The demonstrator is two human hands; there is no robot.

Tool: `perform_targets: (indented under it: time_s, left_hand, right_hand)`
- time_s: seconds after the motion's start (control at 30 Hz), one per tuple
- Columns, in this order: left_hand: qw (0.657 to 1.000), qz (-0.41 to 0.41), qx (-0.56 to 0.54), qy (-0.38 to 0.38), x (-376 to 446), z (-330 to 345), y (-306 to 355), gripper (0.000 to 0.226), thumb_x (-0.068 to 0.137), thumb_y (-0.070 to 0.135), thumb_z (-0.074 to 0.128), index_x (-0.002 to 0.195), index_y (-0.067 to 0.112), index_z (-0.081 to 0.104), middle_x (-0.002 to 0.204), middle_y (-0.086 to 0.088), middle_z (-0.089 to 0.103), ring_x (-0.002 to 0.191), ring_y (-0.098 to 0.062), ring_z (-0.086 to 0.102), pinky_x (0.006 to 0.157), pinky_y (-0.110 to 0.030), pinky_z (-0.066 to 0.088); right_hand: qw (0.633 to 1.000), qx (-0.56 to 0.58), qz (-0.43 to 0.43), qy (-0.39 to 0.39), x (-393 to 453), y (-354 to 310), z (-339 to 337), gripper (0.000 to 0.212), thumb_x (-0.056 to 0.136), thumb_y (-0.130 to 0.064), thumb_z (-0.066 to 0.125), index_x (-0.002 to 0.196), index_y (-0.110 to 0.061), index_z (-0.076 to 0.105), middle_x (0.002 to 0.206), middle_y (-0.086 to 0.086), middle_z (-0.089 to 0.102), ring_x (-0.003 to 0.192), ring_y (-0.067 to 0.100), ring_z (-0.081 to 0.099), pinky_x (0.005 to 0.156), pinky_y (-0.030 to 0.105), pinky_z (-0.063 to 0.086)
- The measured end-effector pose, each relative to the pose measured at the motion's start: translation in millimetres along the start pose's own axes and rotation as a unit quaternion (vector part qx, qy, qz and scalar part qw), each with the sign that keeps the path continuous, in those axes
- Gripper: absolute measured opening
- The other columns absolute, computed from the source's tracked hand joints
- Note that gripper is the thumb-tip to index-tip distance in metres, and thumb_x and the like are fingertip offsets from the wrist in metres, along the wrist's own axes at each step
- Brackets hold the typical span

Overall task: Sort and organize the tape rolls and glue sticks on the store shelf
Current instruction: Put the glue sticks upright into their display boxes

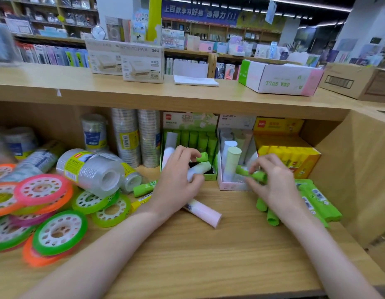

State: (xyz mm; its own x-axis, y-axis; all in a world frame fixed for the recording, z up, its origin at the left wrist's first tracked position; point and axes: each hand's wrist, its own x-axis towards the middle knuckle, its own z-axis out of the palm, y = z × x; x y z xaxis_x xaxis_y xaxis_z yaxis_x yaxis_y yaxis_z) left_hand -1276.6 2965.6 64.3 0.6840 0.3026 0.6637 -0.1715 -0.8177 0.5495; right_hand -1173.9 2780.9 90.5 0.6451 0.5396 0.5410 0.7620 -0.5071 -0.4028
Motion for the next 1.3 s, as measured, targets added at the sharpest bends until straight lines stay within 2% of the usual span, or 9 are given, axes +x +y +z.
perform_targets:
  time_s: [0.17,0.27,0.37,0.5,0.67,0.77,0.83,1.07,1.3]
  left_hand:
    - [0.995,0.011,-0.027,0.098,3,-7,4,0.024,0.076,0.011,0.049,0.099,0.007,0.054,0.092,0.001,0.046,0.083,-0.005,0.044,0.079,-0.009,0.035]
    - [0.987,0.026,-0.034,0.152,5,-13,6,0.021,0.078,0.010,0.049,0.099,0.007,0.052,0.094,-0.001,0.047,0.087,0.000,0.045,0.081,-0.008,0.034]
    - [0.976,0.041,-0.025,0.212,8,-20,6,0.022,0.082,0.003,0.051,0.103,0.004,0.051,0.098,-0.006,0.047,0.087,-0.007,0.046,0.080,-0.009,0.035]
    - [0.976,0.059,0.006,0.210,8,-24,1,0.026,0.085,-0.005,0.053,0.111,0.000,0.050,0.107,-0.010,0.048,0.100,-0.013,0.046,0.089,-0.014,0.035]
    - [0.990,0.086,0.110,0.007,3,-15,-7,0.045,0.088,0.012,0.040,0.129,0.028,0.032,0.120,-0.002,0.053,0.106,-0.015,0.049,0.086,-0.029,0.034]
    - [0.984,0.094,0.149,0.006,2,-14,-9,0.048,0.086,0.016,0.034,0.132,0.028,0.030,0.109,-0.002,0.053,0.092,-0.019,0.052,0.082,-0.032,0.036]
    - [0.984,0.088,0.155,0.021,0,-14,-9,0.048,0.085,0.017,0.034,0.132,0.028,0.030,0.103,-0.001,0.051,0.085,-0.019,0.051,0.081,-0.031,0.036]
    - [0.982,0.057,0.167,0.063,-2,-13,-8,0.046,0.086,0.018,0.036,0.131,0.024,0.030,0.097,-0.002,0.048,0.076,-0.020,0.051,0.079,-0.036,0.040]
    - [0.981,0.047,0.178,0.059,-1,-13,-7,0.046,0.086,0.018,0.035,0.132,0.023,0.030,0.095,-0.001,0.047,0.074,-0.018,0.049,0.077,-0.035,0.042]
  right_hand:
    - [0.963,0.199,0.111,0.143,-2,-5,-26,0.026,0.078,-0.012,0.072,0.068,-0.015,0.047,0.075,0.006,0.057,0.065,0.017,0.062,0.065,0.021,0.044]
    - [0.836,0.494,0.229,0.073,-9,-20,-32,0.012,0.084,-0.013,0.063,0.082,-0.008,0.053,0.077,0.008,0.061,0.070,0.019,0.068,0.067,0.028,0.054]
    - [0.715,0.632,0.300,0.013,-11,-27,-29,0.024,0.079,-0.020,0.061,0.098,-0.006,0.057,0.080,0.007,0.061,0.069,0.016,0.066,0.061,0.024,0.054]
    - [0.676,0.673,0.297,-0.035,-13,-41,-27,0.037,0.081,-0.018,0.057,0.117,-0.009,0.055,0.083,0.006,0.067,0.072,0.015,0.065,0.061,0.024,0.053]
    - [0.745,0.631,0.188,-0.105,-13,-60,-26,0.050,0.086,-0.004,0.054,0.126,-0.032,0.047,0.111,0.016,0.062,0.084,0.027,0.068,0.075,0.035,0.055]
    - [0.915,0.392,0.067,-0.064,-10,-59,-19,0.049,0.087,-0.003,0.058,0.119,-0.039,0.048,0.118,0.007,0.056,0.088,0.019,0.067,0.075,0.029,0.056]
    - [0.974,0.219,-0.052,0.005,-5,-58,-14,0.048,0.083,0.000,0.062,0.113,-0.035,0.047,0.114,0.000,0.054,0.086,0.017,0.065,0.072,0.021,0.053]
    - [0.967,-0.152,-0.194,0.069,32,-58,17,0.040,0.068,-0.005,0.077,0.100,-0.011,0.054,0.081,0.008,0.064,0.079,0.030,0.057,0.073,0.037,0.045]
    - [0.978,-0.144,-0.145,0.047,43,-62,21,0.025,0.078,-0.014,0.071,0.099,-0.014,0.058,0.081,0.006,0.066,0.088,0.029,0.053,0.086,0.042,0.035]
